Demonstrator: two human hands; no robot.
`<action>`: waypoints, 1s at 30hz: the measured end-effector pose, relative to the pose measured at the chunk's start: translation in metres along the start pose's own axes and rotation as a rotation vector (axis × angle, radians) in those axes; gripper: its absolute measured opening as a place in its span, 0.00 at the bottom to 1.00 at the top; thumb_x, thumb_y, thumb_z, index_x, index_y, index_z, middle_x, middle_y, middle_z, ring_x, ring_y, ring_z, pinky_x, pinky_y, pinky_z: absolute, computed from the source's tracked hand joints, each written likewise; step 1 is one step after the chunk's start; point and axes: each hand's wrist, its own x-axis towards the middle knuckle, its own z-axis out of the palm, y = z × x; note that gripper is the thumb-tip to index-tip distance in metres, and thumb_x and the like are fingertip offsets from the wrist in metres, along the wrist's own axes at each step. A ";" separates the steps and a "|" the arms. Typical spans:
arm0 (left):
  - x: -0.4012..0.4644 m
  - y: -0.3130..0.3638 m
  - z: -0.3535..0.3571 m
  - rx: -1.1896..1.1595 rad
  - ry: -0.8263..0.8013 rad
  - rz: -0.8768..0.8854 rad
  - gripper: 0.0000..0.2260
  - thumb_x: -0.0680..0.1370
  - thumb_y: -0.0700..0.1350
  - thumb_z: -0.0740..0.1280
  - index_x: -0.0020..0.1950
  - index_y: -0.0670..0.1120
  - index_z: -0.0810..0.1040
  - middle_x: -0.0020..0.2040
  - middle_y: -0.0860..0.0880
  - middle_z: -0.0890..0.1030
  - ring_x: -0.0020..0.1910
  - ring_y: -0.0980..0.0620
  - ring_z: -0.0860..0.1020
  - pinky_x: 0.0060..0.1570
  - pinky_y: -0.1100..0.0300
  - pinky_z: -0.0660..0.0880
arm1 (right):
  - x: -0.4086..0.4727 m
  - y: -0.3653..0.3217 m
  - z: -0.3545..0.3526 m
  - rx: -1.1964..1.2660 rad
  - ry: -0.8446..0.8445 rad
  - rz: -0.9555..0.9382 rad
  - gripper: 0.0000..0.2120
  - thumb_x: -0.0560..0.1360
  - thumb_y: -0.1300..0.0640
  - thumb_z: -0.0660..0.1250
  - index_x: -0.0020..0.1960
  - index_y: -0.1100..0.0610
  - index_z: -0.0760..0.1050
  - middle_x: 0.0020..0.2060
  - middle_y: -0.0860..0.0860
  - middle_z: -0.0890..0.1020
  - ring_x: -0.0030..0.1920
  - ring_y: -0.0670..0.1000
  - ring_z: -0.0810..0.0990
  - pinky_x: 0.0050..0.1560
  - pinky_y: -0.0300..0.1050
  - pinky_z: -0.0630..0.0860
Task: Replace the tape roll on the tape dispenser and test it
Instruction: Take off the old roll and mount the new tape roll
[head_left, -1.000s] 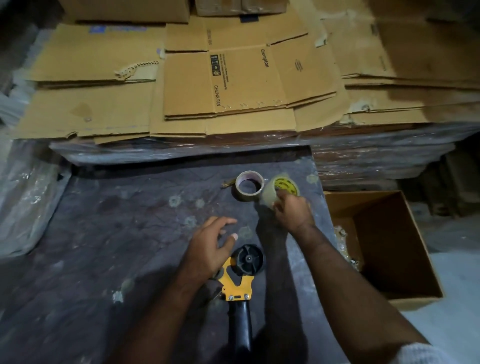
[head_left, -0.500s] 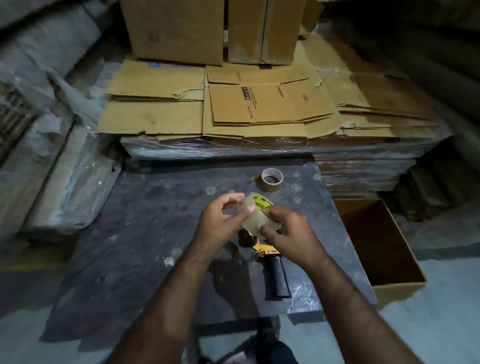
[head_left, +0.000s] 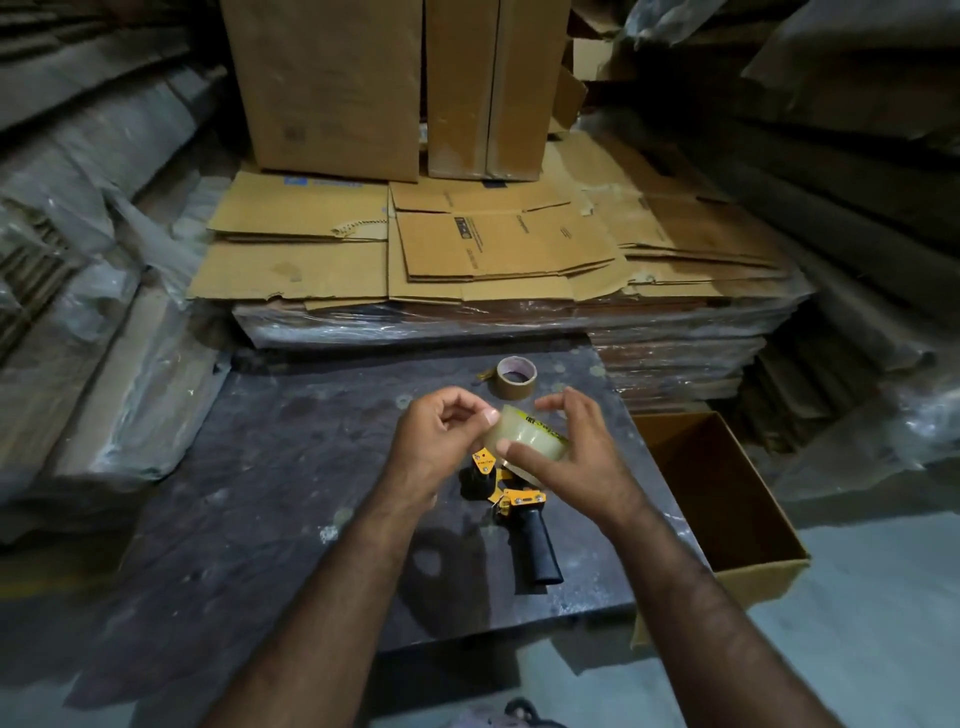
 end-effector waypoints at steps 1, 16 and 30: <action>0.000 0.004 -0.001 0.022 0.000 0.004 0.03 0.74 0.40 0.75 0.41 0.47 0.83 0.39 0.45 0.84 0.39 0.48 0.81 0.45 0.48 0.81 | 0.002 -0.003 -0.002 0.030 -0.028 0.040 0.36 0.66 0.36 0.77 0.68 0.46 0.68 0.66 0.45 0.68 0.66 0.47 0.69 0.62 0.48 0.72; 0.008 0.008 0.002 -0.208 -0.165 -0.350 0.03 0.78 0.40 0.70 0.46 0.47 0.79 0.47 0.43 0.87 0.46 0.48 0.84 0.53 0.46 0.82 | 0.018 0.031 -0.028 0.110 -0.297 0.062 0.53 0.57 0.38 0.79 0.77 0.47 0.63 0.71 0.43 0.71 0.67 0.44 0.73 0.68 0.50 0.74; 0.032 -0.046 0.012 0.058 -0.108 -0.189 0.19 0.68 0.54 0.78 0.57 0.54 0.80 0.56 0.52 0.85 0.48 0.55 0.82 0.44 0.61 0.78 | 0.056 0.096 -0.029 -0.214 -0.284 -0.054 0.56 0.59 0.44 0.83 0.79 0.55 0.58 0.69 0.49 0.68 0.68 0.49 0.70 0.65 0.41 0.68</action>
